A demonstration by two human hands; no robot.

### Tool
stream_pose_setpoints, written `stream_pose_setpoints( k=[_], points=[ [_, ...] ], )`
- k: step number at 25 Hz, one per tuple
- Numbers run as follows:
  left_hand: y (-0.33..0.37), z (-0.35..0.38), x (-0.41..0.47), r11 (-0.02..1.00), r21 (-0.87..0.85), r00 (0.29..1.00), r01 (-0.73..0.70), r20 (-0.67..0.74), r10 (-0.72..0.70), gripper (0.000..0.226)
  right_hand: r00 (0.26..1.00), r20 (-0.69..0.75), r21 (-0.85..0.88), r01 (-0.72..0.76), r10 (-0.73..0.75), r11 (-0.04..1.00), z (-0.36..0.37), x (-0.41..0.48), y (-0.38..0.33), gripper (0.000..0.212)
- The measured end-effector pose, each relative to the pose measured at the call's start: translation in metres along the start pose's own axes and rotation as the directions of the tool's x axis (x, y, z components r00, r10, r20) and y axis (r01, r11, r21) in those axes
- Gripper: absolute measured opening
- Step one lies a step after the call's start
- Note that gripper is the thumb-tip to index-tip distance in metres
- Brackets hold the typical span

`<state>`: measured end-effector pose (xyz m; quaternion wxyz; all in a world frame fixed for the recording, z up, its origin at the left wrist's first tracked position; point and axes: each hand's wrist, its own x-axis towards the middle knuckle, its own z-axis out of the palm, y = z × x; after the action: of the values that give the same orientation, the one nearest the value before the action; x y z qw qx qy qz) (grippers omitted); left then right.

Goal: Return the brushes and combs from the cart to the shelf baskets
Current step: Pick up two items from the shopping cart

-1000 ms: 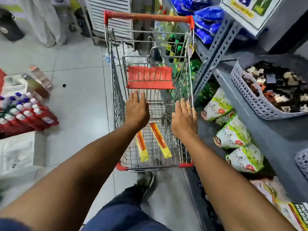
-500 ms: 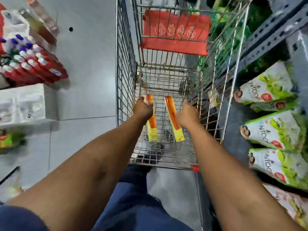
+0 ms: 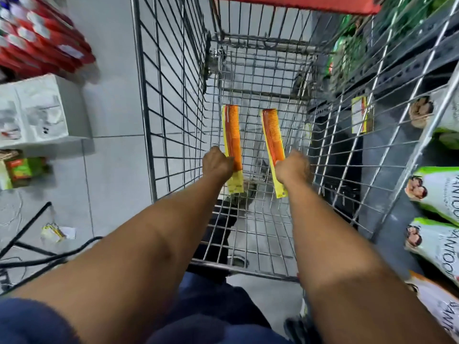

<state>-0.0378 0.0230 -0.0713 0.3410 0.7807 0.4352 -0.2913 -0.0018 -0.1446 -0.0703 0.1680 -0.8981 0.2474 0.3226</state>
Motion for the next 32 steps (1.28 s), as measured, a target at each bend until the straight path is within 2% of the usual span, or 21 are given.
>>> stream_pose_setpoints(
  k=[6,8,10,11,14,19,23,26,29,30,32],
  points=[
    [0.011,0.013,0.019,0.995,-0.05,0.991,0.089,-0.092,-0.093,0.047,0.999,-0.05,-0.089,-0.001,-0.003,0.996,0.01,0.014,-0.009,0.029],
    [0.01,0.015,0.019,0.992,-0.046,0.986,0.115,-0.114,-0.12,0.051,1.0,-0.018,-0.097,0.02,-0.022,0.995,0.012,0.014,-0.009,0.027],
    [0.011,0.015,0.02,0.991,-0.029,0.984,0.134,-0.114,-0.136,0.05,0.999,0.045,-0.011,0.026,-0.025,1.0,0.011,0.015,-0.013,0.031],
    [0.013,0.014,0.02,0.99,-0.017,0.985,0.138,-0.102,-0.139,0.049,0.999,0.035,0.067,-0.029,0.027,0.997,0.01,0.016,-0.016,0.034],
    [0.016,0.012,0.021,0.991,0.027,0.991,0.135,-0.021,-0.134,0.045,0.977,-0.063,0.149,-0.191,0.202,0.97,0.01,0.016,-0.023,0.044],
    [0.021,0.008,0.02,0.988,0.04,0.988,0.147,0.033,-0.148,0.041,0.948,0.02,0.219,-0.315,0.319,0.923,0.013,0.006,-0.031,0.041],
    [0.02,0.01,0.021,0.988,-0.031,0.988,0.153,0.024,-0.152,0.036,0.975,0.024,0.093,-0.224,0.222,0.97,0.021,0.004,-0.027,0.031],
    [0.019,0.01,0.022,0.985,-0.059,0.987,0.163,0.011,-0.163,0.033,0.98,-0.082,0.008,-0.179,0.179,0.984,0.02,0.005,-0.023,0.035],
    [0.019,0.01,0.02,0.985,-0.082,0.989,0.15,0.006,-0.15,0.034,0.978,-0.095,0.044,-0.184,0.188,0.982,0.017,0.006,-0.029,0.035],
    [0.018,0.011,0.02,0.985,-0.098,0.99,0.141,0.013,-0.141,0.036,0.977,-0.067,0.115,-0.194,0.202,0.974,0.015,0.006,-0.03,0.029],
    [0.017,0.01,0.017,0.979,-0.152,0.991,0.135,0.033,-0.131,0.035,0.983,-0.025,0.128,-0.176,0.18,0.976,0.01,0.004,-0.029,0.012]
  ],
)
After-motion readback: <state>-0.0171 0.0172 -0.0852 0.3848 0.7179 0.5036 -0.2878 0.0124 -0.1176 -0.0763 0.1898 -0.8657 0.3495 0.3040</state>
